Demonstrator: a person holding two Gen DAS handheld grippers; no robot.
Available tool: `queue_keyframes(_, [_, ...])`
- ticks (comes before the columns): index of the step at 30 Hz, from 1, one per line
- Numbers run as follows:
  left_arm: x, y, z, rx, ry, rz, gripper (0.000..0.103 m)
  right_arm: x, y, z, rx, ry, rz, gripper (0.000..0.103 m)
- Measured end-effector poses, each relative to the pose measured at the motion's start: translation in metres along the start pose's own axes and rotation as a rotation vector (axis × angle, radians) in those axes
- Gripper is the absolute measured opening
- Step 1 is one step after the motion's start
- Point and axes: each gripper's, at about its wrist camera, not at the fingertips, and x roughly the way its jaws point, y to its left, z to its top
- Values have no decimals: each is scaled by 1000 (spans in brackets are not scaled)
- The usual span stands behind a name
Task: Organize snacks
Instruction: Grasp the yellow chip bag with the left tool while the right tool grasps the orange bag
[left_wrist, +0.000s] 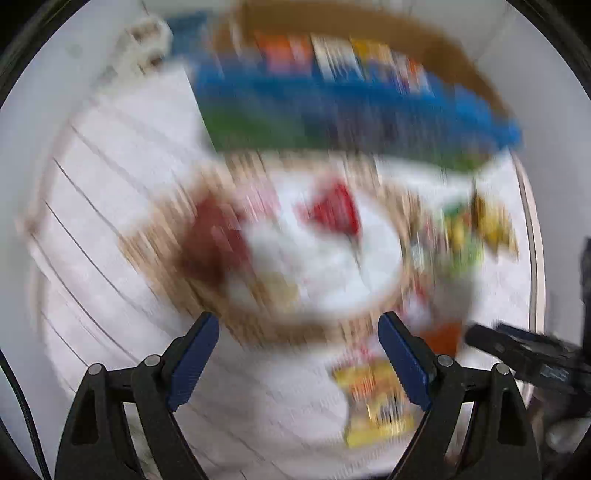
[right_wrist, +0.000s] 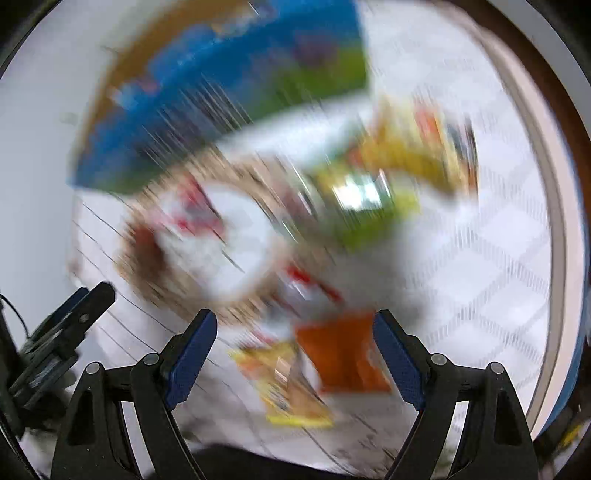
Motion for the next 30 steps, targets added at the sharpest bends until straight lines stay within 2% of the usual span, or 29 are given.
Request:
queue_keyframes(2, [31,-10,-22,8,142,-91,88,25,-14,-20,1,46,-44,89])
queue_keyframes(4, [56,-27,-37,17,257,-173,88,37,-24,-33,7,59,-73,89])
queue_keyframes(5, [64,-34,-41,20,288,-203,88,40,-30,-39,19,63,-72,88])
queue_keyframes(8, [100,-64,-51,38,405,-258,88,37,-43,-51,32,36,-100,88])
queue_keyframes(11, [132,-85,-61,41,473,-238,88,31,-51,-55,40,18,-118,88])
queue_keyframes(12, [138,-88,-64,39,471,-224,79,32,-55,-56,44,17,-119,88])
queue_keyframes(13, [140,-88,-66,38,462,-205,63,31,-57,-58,45,13,-119,88])
queue_keyframes(14, [140,-85,-66,36,444,-185,57,29,-57,-57,42,9,-121,88])
queue_keyframes(15, [138,-82,-66,28,430,-178,55,29,-60,-54,40,6,-122,88])
queue_keyframes(19, [120,-59,-57,29,312,-81,53,31,-55,-52,19,-4,-106,88])
queue_keyframes(25, [111,-23,-42,9,217,57,53,57,-28,-47,-29,18,-99,88])
queue_keyframes(27, [113,-18,-40,-2,214,63,53,69,-22,-45,-43,31,-110,84])
queue_keyframes(29, [118,-15,-39,-29,228,41,53,83,-16,-43,-66,58,-136,69])
queue_keyframes(30, [121,-15,-39,-45,237,32,53,89,-14,-43,-69,71,-133,66])
